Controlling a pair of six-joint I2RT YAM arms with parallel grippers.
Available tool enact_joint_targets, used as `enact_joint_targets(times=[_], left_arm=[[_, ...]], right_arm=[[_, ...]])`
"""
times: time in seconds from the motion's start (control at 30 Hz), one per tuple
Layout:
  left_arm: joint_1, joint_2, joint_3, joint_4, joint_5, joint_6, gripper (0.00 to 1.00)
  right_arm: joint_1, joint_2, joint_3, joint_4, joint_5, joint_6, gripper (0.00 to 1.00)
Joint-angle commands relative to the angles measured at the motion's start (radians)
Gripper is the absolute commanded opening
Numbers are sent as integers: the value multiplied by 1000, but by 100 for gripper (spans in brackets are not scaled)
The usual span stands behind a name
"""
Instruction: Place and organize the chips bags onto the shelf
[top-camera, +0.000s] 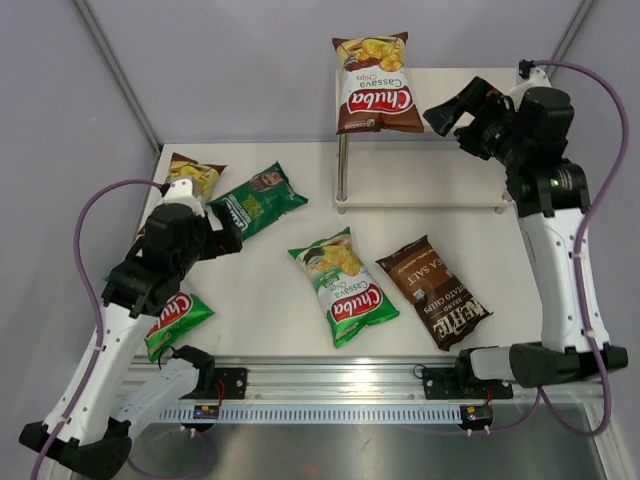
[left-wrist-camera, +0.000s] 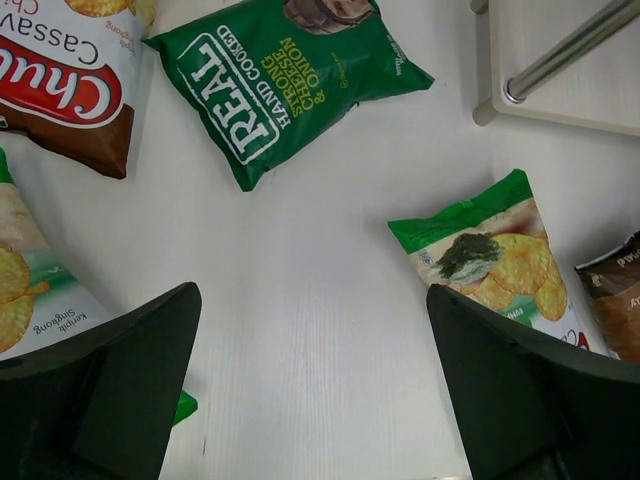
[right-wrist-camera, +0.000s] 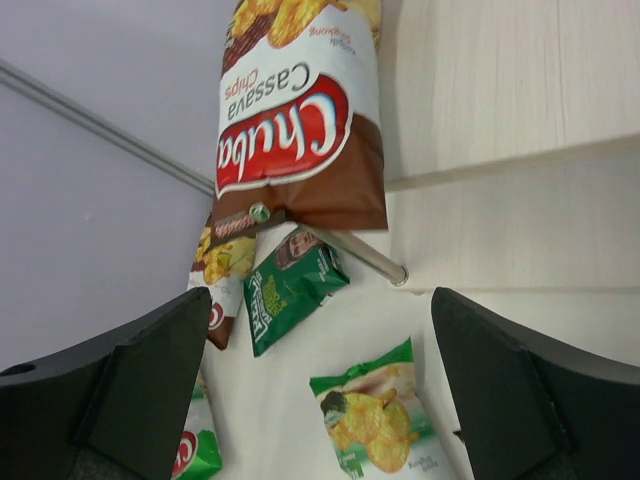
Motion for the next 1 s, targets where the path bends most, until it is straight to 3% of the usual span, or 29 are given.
enact_joint_targets(times=[0.0,0.07,0.1,0.2,0.3,0.37,0.47,0.63,0.7,0.77,0.87,0.97], left_arm=[[73,68,16,94,17,-23,99],[195,96,9,150,106,-36,99],[337,119,-2,228,243,-65,99],[522,221,-48,354,396,-107,99],[616,414,10,462,431,-174,99],[633,510,99,499,433,-175,99],[647,726,241,471,291,-130,99],[690,1048,649,352,218,17,99],[724,1156,778,309,269,90,99],[753,1213,812,303,374,158,99],[794,1236,774,338,583,209,99],[820,1260,739,341,666,255,99]], right_arm=[[-3,-159,-97,-20,-67,-106,100],[-3,-258,-214,26,-136,-85,100],[-4,-292,-262,54,-217,-65,99],[-3,-413,-451,193,-407,30,99],[-3,-510,-675,391,-544,197,99],[-3,-559,-808,465,-573,286,99],[-1,-610,-905,462,-618,302,99],[-3,-723,-986,457,-661,300,100],[-1,-749,-1006,436,-684,287,100],[-1,-791,-1031,434,-696,287,100],[-1,-837,-1060,457,-710,294,99],[-1,-851,-1060,465,-739,290,99]])
